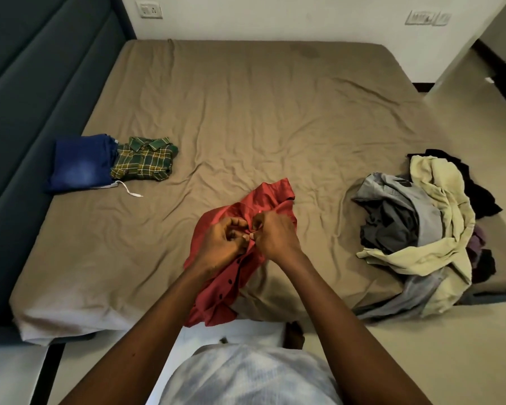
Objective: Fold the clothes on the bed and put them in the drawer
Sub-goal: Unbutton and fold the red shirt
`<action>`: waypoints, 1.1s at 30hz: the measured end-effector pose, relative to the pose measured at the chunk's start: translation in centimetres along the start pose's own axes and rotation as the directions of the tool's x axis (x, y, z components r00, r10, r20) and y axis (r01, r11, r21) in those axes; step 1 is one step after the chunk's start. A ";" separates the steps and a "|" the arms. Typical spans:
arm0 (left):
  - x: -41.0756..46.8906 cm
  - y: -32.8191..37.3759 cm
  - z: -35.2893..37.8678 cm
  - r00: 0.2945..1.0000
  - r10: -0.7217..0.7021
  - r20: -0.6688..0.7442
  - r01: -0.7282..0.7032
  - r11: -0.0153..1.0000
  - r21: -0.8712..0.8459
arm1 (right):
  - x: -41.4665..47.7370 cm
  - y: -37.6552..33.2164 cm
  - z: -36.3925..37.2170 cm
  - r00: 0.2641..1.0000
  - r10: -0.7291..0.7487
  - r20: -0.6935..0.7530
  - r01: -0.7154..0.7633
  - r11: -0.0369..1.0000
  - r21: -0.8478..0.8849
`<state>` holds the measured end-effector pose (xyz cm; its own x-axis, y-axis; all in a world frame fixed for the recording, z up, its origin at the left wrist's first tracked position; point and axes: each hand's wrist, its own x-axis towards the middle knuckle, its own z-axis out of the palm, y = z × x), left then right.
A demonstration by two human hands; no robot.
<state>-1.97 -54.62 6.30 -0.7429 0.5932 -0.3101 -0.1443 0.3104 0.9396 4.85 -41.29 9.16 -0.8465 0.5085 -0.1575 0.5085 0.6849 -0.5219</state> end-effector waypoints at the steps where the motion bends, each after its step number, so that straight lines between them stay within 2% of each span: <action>1: -0.1 -0.1 0.4 1.000 0.003 -0.005 -0.003 1.000 0.003 | 0.1 0.0 -0.2 1.000 -0.004 0.027 0.005 0.998 -0.056; 3: -0.3 -0.2 1.2 1.000 0.012 -0.007 -0.012 1.000 0.008 | 0.5 0.5 -0.9 0.994 -0.005 0.113 0.017 0.994 -0.107; 5: -0.3 -0.1 1.7 1.000 0.007 -0.028 -0.007 1.000 0.013 | 1.0 1.1 -1.3 0.982 -0.004 0.191 0.011 0.999 -0.034; 7: -0.2 -0.1 2.0 0.998 0.000 -0.067 -0.001 1.000 -0.003 | 1.3 2.0 -1.5 0.968 0.022 0.250 -0.081 0.970 0.228; 9: -0.1 0.3 2.4 0.995 0.005 -0.095 -0.006 1.000 -0.012 | 1.4 2.9 -1.9 0.949 0.064 0.309 -0.216 0.847 0.486; 10: 0.0 0.5 2.5 0.994 0.014 -0.105 -0.015 1.000 -0.001 | 1.4 3.2 -2.2 0.942 0.073 0.328 -0.252 0.799 0.546; 17: 0.5 1.0 3.2 0.983 0.087 -0.160 -0.081 0.996 0.045 | 2.3 3.9 -3.8 0.938 0.045 0.344 -0.258 0.753 0.605; 19: 0.7 1.4 3.9 0.980 0.093 -0.176 -0.093 0.996 0.010 | 2.7 3.9 -3.8 0.950 0.085 0.299 -0.264 0.730 0.631; 21: 1.2 1.7 4.3 0.977 0.077 -0.197 -0.090 0.994 -0.058 | 3.0 3.5 -3.4 0.979 0.102 0.174 -0.187 0.784 0.592; 24: 2.0 2.3 4.8 0.982 -0.031 -0.185 -0.025 0.956 -0.291 | 2.9 2.9 -3.3 0.996 -0.037 -0.087 0.061 0.953 0.298; 26: 2.5 2.8 5.2 0.981 -0.110 -0.161 0.028 0.897 -0.441 | 2.8 2.8 -3.0 0.971 -0.137 -0.197 0.169 0.974 0.153; 28: 2.6 3.1 5.5 0.972 -0.163 -0.170 0.040 0.827 -0.561 | 2.8 2.5 -2.7 0.944 -0.224 -0.242 0.251 0.964 0.084; 30: 2.5 3.3 5.3 0.961 -0.185 -0.203 0.008 0.758 -0.652 | 2.7 2.2 -2.4 0.931 -0.299 -0.210 0.333 0.932 0.146; 33: 2.3 3.2 4.6 0.939 -0.222 -0.264 -0.031 0.708 -0.706 | 2.2 1.9 -2.7 0.958 -0.216 -0.189 0.275 0.878 0.392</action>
<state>-1.16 -48.87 7.93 -0.8378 0.2920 -0.4614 -0.5404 -0.3229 0.7770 4.37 -37.49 10.05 -0.8907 0.4383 0.1204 0.1516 0.5363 -0.8303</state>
